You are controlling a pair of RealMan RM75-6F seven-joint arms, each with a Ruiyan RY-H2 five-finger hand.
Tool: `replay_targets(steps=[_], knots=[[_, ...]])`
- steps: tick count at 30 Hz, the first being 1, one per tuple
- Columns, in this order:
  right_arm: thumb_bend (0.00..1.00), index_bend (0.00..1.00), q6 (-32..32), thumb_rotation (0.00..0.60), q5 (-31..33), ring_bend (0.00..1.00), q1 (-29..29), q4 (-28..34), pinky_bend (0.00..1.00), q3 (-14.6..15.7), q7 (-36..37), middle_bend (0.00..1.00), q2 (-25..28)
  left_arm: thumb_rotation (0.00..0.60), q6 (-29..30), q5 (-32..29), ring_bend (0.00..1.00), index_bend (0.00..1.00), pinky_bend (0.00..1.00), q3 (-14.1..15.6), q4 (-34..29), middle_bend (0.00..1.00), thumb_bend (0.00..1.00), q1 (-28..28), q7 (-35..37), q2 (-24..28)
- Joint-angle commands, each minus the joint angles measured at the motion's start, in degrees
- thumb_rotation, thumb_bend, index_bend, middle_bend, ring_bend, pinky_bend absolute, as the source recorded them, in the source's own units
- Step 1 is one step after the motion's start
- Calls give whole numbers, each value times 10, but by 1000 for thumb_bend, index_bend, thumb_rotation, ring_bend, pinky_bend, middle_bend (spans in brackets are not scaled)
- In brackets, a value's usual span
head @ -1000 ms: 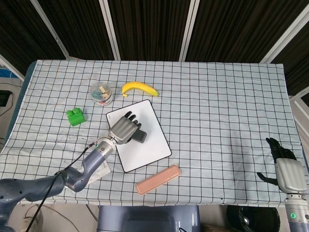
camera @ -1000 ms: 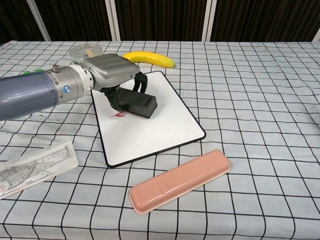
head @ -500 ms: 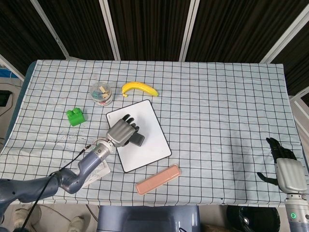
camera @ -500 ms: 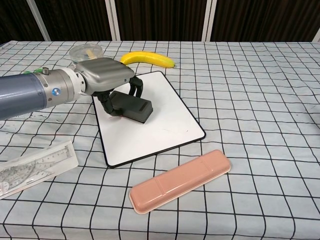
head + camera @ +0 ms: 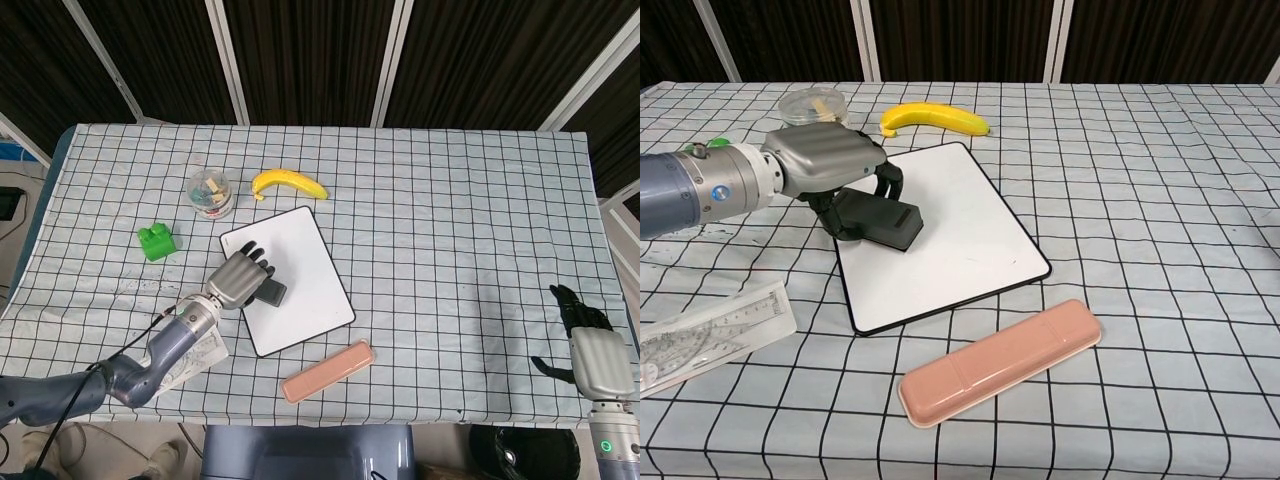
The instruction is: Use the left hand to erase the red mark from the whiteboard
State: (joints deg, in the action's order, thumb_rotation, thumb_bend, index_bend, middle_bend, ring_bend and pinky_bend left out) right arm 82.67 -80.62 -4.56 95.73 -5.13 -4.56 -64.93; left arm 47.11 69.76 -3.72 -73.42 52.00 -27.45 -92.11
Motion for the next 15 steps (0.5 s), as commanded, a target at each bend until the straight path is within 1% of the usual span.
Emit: replay_targets(steps=[1,7,11,15], knots=[[38,64,-1,600,0,211,0,0,212,0,0,114,0,600,2,3,178,443,152,-8,12,464,245,5,2,-8],[37,64,-1,600,2,211,0,1,212,0,2,114,1,600,-12,1,178,444,152,-20,56,466,245,21,4,-35],[38,64,-2,600,2,211,1,0,212,0,4,114,2,600,-2,10,178,444,152,-32,114,466,246,29,22,-72],[38,64,-1,600,2,211,1,-1,212,0,6,114,3,600,2,19,178,445,152,-33,123,465,245,28,40,-77]])
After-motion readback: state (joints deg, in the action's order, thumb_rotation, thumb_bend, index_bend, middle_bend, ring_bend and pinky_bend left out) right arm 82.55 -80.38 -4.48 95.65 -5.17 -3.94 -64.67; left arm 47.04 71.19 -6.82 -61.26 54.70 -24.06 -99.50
